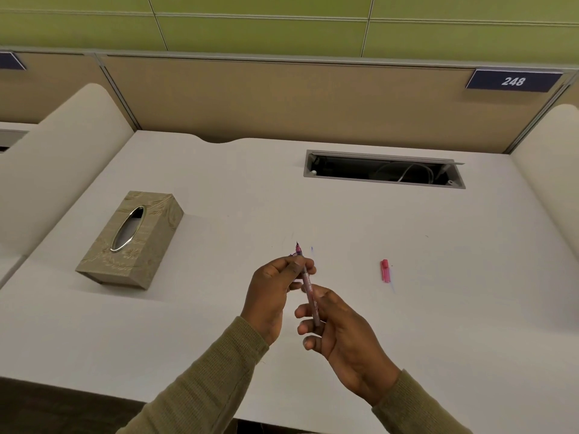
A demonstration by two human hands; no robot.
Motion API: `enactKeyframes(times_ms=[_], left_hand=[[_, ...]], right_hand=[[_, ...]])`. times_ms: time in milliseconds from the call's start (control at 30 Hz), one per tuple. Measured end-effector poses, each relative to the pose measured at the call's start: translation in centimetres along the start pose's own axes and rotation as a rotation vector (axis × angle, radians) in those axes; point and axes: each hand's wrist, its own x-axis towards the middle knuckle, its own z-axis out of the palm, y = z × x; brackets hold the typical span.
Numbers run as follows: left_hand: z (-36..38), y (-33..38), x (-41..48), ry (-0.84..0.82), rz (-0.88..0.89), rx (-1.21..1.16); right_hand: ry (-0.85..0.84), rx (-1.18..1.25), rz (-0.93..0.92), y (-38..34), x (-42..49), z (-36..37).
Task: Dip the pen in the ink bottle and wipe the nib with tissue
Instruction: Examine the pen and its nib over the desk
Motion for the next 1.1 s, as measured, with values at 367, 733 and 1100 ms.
enactKeyframes(times_ms=[367, 733, 1100], left_hand=[[1.7, -0.5, -0.2, 0.021, -0.004, -0.007], [2.8, -0.9, 0.6, 0.109, 0.017, -0.066], [3.9, -1.4, 1.2, 0.189, 0.018, -0.099]], right_hand=[[-0.022, -0.073, -0.013, -0.2, -0.3, -2.0], [-0.015, -0.263, -0.037, 0.0, -0.4, -4.4], [0.08, -0.403, -0.081, 0.3, 0.4, -7.7]])
